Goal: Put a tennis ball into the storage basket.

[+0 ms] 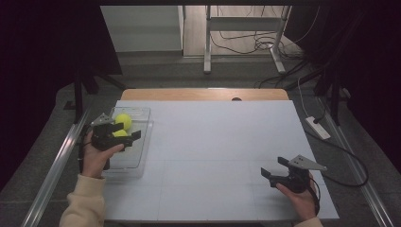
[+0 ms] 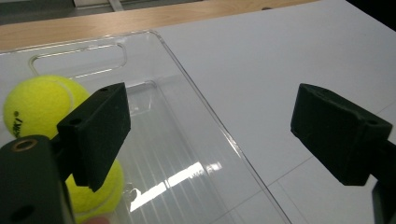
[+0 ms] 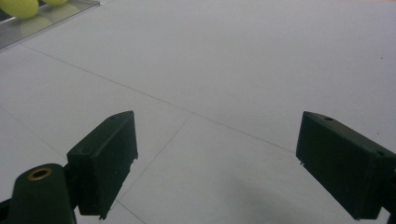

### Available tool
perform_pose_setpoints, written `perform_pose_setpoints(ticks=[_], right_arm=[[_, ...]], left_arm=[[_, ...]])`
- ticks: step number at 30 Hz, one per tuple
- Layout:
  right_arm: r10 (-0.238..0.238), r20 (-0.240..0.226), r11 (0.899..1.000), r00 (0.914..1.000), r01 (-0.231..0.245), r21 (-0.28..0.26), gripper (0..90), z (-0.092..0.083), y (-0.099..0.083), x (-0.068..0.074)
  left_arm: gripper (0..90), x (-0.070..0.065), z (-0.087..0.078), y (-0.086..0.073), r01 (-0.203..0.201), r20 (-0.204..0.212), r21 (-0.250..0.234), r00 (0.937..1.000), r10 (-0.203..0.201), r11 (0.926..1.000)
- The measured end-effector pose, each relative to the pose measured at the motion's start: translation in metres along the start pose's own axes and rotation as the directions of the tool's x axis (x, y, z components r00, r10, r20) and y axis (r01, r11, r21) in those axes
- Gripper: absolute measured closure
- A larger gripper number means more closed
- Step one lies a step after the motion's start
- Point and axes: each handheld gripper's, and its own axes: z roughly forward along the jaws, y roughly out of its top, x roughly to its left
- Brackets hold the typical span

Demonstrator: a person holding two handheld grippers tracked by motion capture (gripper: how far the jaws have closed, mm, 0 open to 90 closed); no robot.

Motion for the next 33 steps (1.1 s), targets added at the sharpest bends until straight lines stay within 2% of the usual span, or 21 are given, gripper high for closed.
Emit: perform_pose_setpoints(ticks=[6,12,18,27,33], right_arm=[[0.001,-0.003,1.000,1.0000,-0.001,0.000,12.6,-0.001,-0.001,0.000],[-0.002,0.003,1.000,1.0000,0.002,-0.009,12.5,-0.007,-0.001,-0.001],[-0.005,0.011,1.000,0.9999,0.005,-0.021,12.4,-0.013,0.001,-0.001],[-0.016,0.013,1.000,0.9998,0.017,-0.025,12.4,-0.016,0.004,0.003],[-0.019,0.005,1.000,0.9998,0.019,-0.023,12.4,-0.013,0.005,0.002]], left_arm=[[12.5,-0.011,-0.002,-0.009,-0.034,0.025,-0.006,0.9991,0.034,0.9994],[12.0,-0.026,-0.004,-0.021,-0.066,0.075,-0.017,0.9949,0.068,0.9976],[11.5,-0.038,-0.003,-0.028,-0.095,0.090,-0.018,0.9913,0.096,0.9953],[11.2,-0.052,-0.003,-0.043,-0.104,0.109,-0.024,0.9884,0.106,0.9943],[11.2,-0.054,-0.006,-0.054,-0.100,0.111,-0.025,0.9886,0.102,0.9947]])
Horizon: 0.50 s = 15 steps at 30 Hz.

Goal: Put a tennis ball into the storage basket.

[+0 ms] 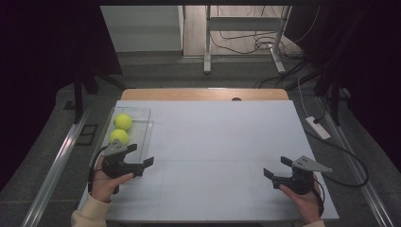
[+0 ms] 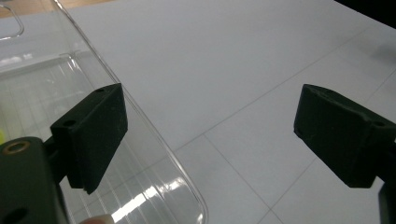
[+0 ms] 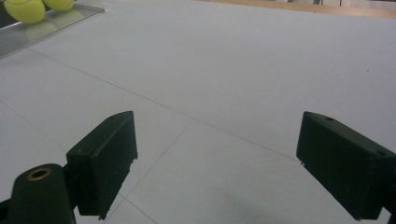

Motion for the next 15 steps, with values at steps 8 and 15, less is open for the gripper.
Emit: perform_pose_setpoints(ticks=[8,15], right_arm=[[0.004,-0.004,1.000,1.0000,-0.004,-0.009,12.4,-0.0001,0.0023,-0.0005],[0.002,-0.003,1.000,1.0000,-0.002,-0.012,12.3,-0.0007,0.0040,-0.0010]], left_arm=[[11.2,-0.0056,-0.0033,-0.0140,-0.019,-0.002,-0.007,0.9998,0.019,0.9998],[11.4,-0.0071,-0.0004,-0.0138,-0.030,0.005,-0.002,0.9995,0.030,0.9995]])
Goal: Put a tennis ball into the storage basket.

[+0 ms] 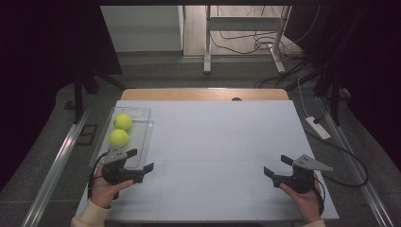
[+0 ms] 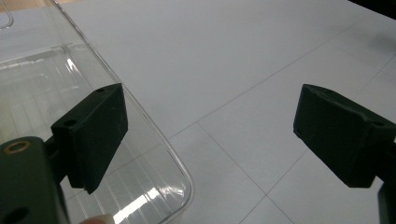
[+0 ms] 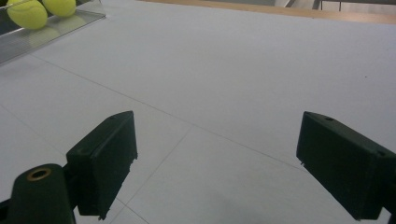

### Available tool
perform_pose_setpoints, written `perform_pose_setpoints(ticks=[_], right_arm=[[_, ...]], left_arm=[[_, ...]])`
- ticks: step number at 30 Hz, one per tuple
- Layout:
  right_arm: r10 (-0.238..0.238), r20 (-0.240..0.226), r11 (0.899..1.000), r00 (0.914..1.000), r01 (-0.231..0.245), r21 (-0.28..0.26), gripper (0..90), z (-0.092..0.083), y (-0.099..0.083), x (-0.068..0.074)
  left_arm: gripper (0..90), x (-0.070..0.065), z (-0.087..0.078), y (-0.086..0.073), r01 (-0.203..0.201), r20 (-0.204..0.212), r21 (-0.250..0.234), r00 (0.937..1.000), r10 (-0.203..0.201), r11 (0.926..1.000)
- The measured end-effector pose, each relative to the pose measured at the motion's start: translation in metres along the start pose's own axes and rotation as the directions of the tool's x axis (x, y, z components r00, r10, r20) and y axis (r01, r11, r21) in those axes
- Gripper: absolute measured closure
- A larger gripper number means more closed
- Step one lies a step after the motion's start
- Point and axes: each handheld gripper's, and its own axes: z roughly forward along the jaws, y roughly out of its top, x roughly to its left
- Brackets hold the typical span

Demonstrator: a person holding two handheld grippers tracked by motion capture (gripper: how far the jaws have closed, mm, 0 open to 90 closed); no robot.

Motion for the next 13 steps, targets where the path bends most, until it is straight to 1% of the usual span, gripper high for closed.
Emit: perform_pose_setpoints(ticks=[7,10,13], right_arm=[[0.003,-0.005,1.000,1.0000,-0.003,0.001,12.3,0.0003,0.0008,0.0002],[0.005,-0.013,1.000,0.9999,-0.005,-0.003,12.3,-0.0001,0.0018,0.0007],[0.006,-0.020,1.000,0.9998,-0.006,-0.004,12.2,0.0004,0.0021,0.0000]], left_arm=[[11.5,-0.0021,0.0032,0.0011,-0.011,0.003,0.011,0.9999,0.011,0.9999],[11.5,-0.0039,0.0054,0.0019,-0.024,-0.001,0.018,0.9997,0.024,0.9995],[11.5,-0.0050,0.0072,0.0027,-0.023,0.005,0.021,0.9997,0.022,0.9995]])
